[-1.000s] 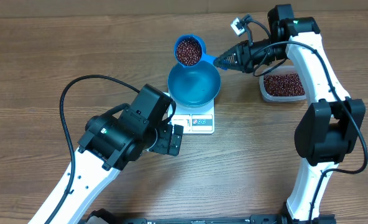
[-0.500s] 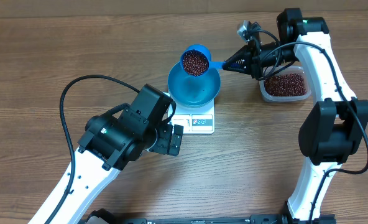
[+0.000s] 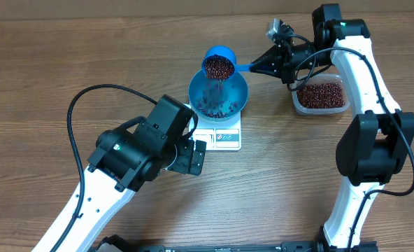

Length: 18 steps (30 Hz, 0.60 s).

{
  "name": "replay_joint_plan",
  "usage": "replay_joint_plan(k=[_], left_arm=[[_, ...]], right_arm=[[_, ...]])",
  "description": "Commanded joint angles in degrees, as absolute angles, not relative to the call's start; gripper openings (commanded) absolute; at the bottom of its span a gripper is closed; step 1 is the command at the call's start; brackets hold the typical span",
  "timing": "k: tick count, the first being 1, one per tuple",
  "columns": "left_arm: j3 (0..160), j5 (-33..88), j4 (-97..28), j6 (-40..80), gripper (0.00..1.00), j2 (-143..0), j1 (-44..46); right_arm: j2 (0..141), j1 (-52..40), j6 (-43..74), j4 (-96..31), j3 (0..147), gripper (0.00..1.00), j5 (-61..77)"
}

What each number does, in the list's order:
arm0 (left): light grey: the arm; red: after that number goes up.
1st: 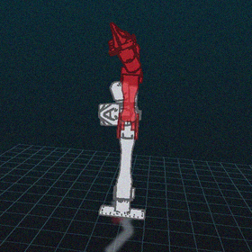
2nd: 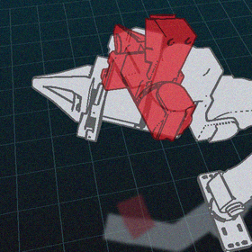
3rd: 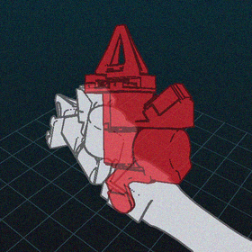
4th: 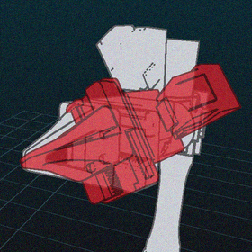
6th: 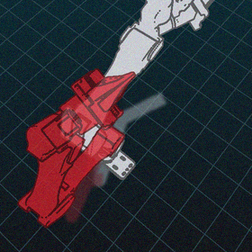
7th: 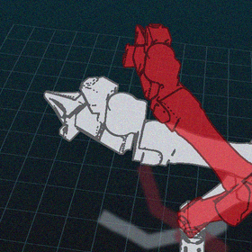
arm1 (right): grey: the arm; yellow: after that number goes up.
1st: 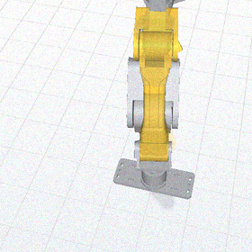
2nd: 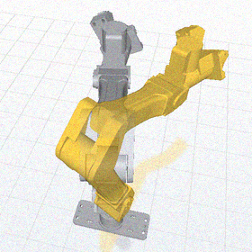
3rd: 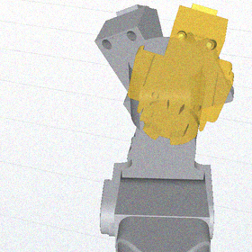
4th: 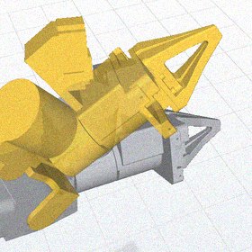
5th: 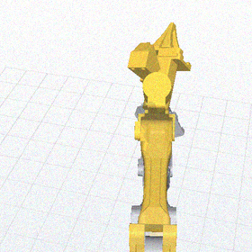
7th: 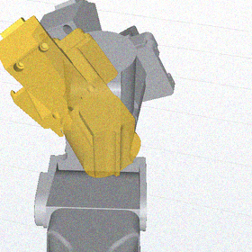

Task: Scoop item into bowl and weigh 150g on scale
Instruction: 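Tip the scoop to pour beans into the teal bowl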

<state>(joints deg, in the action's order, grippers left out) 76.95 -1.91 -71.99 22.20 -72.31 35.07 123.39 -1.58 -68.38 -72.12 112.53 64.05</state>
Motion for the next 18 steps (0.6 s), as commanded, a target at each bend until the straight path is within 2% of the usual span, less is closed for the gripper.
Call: replay_joint_plan(k=[1,18], left_arm=[[76.97,-1.87,-71.94,22.74,1.0,-71.99,35.29],[76.97,-1.85,-71.94,22.74,1.0,-71.99,35.29]], right_arm=[[123.35,-1.76,-69.54,-71.29,114.24,0.04,65.56],[123.35,-1.74,-75.53,-69.19,114.24,0.04,63.59]])
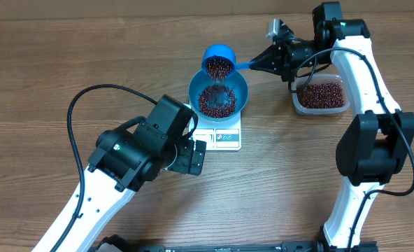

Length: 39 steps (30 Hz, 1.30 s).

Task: Scoop item into bowl and weigh 150g on scale
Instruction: 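Tip the scoop to pour beans into the teal bowl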

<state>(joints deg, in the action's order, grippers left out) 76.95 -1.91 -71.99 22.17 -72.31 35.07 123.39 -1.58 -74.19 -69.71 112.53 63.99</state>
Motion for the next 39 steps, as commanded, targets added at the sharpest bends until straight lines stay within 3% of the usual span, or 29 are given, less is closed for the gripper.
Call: replay_joint_plan(k=[1,19,39], left_arm=[[76.97,-1.85,-71.94,22.74,0.99,-71.99,35.29],[76.97,-1.87,-71.94,22.74,0.99,-71.99,35.29],[76.97,-1.87,-71.94,22.74,1.0,-71.99,35.29]], right_arm=[[123.35,-1.74,-75.53,-69.19,114.24,0.04,63.44],[123.35,-1.8,-75.5,-60.73,114.24,0.04,63.44],[117.21,-2.28,-75.55,-61.52,114.24,0.04,62.35]])
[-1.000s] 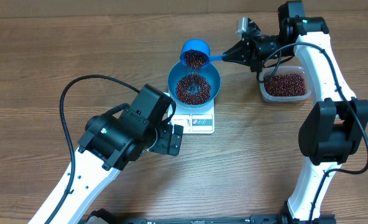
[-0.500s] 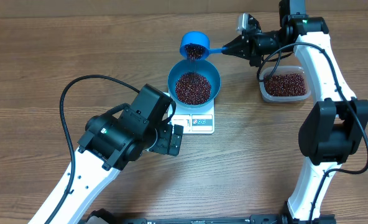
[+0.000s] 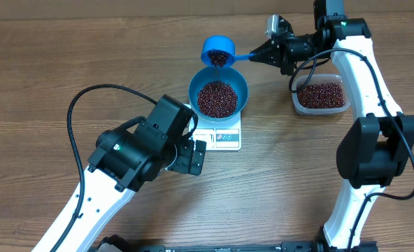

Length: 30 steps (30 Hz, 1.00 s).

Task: Scoop item into bowl and weigh 150g on scale
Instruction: 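Tip the scoop to pour beans into the teal bowl, then carry the empty scoop back to the bean tub with the right gripper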

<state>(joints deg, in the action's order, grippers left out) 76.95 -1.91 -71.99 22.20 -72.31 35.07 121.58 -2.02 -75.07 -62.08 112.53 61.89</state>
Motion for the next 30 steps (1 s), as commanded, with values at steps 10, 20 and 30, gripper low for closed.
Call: replay_joint_plan(k=[10,20,30], left_arm=[[76.97,-1.85,-71.94,22.74,1.0,-71.99,35.29],[76.97,-1.85,-71.94,22.74,1.0,-71.99,35.29],[76.97,-1.87,-71.94,22.74,1.0,-71.99,35.29]], right_arm=[[112.38,-2.28,-75.5,-59.61,114.24,0.04,60.36],[110.13,-2.31,-75.48,-62.7,113.89,0.04,58.3],[109.73,-2.42,-75.05,-64.77,113.65,0.04,57.01]])
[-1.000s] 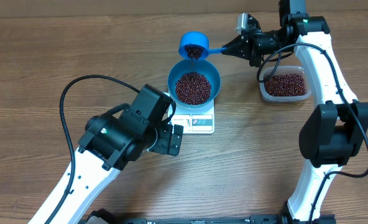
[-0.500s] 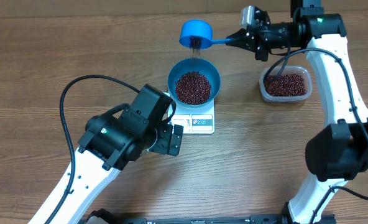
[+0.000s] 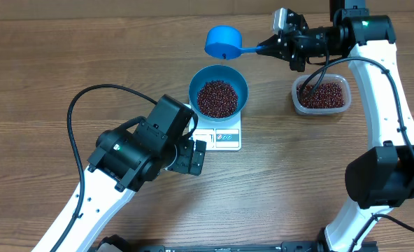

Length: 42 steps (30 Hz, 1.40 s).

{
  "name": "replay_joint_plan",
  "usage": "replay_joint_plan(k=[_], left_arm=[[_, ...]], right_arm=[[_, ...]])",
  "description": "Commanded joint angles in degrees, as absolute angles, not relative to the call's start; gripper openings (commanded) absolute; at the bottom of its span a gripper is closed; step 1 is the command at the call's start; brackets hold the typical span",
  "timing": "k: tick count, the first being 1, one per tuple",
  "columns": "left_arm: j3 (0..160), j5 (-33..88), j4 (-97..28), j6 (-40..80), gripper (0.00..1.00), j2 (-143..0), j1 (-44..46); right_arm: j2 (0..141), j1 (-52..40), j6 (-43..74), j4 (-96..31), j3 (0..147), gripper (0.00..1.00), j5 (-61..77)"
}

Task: Scoop item into bowl and weigh 150g on scale
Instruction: 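Carry the empty scoop back to the bean tub with the right gripper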

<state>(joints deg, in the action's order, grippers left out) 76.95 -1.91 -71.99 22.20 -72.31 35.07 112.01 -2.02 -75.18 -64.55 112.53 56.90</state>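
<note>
A blue scoop (image 3: 223, 41) hangs in the air beyond the bowl's far rim, turned so that only its blue outside shows. My right gripper (image 3: 268, 47) is shut on the scoop's handle. The blue bowl (image 3: 194, 82) stands on the white scale (image 3: 226, 137) and holds a heap of red beans (image 3: 217, 97). The scale's display is too small to read. My left gripper (image 3: 191, 156) rests low by the scale's near left corner, and its fingers are too dark to tell apart.
A clear tub (image 3: 341, 105) of red beans stands to the right of the bowl, under the right arm's cable. The left arm's bulky body (image 3: 133, 154) fills the near left of the table.
The scoop has moved away from the bowl's far rim, farther back and a little right, and has turned over more. No beans show in it now. The left arm has not moved.
The scoop was full and tilted over the bowl's far rim, with beans falling onto a thin layer in the bowl. Then the heap had grown and the scoop held fewer beans. Later the scoop was nearly empty, and now it hangs clear of the bowl.
</note>
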Motion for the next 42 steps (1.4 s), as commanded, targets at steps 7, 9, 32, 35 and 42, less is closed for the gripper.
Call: replay_joint_plan(k=[7,9,32,35,42], left_arm=[[76.97,-1.87,-71.94,22.74,1.0,-71.99,35.29],[76.97,-1.87,-71.94,22.74,0.99,-71.99,35.29],[76.97,-1.85,-71.94,22.74,1.0,-71.99,35.29],[76.97,-1.85,-71.94,22.74,1.0,-71.99,35.29],[76.97,-1.85,-71.94,22.74,0.99,-71.99,35.29]], right_arm=[[109.73,-2.42,-74.15,-65.93,113.65,0.04,57.04],[109.73,-2.39,-65.95,-65.6,113.65,0.04,57.04],[107.39,0.73,12.25,-71.13,114.41,0.04,33.5],[104.68,6.04,12.23,-75.4,118.26,0.04,26.92],[104.29,9.26,7.38,-86.28,124.46,0.04,-5.58]])
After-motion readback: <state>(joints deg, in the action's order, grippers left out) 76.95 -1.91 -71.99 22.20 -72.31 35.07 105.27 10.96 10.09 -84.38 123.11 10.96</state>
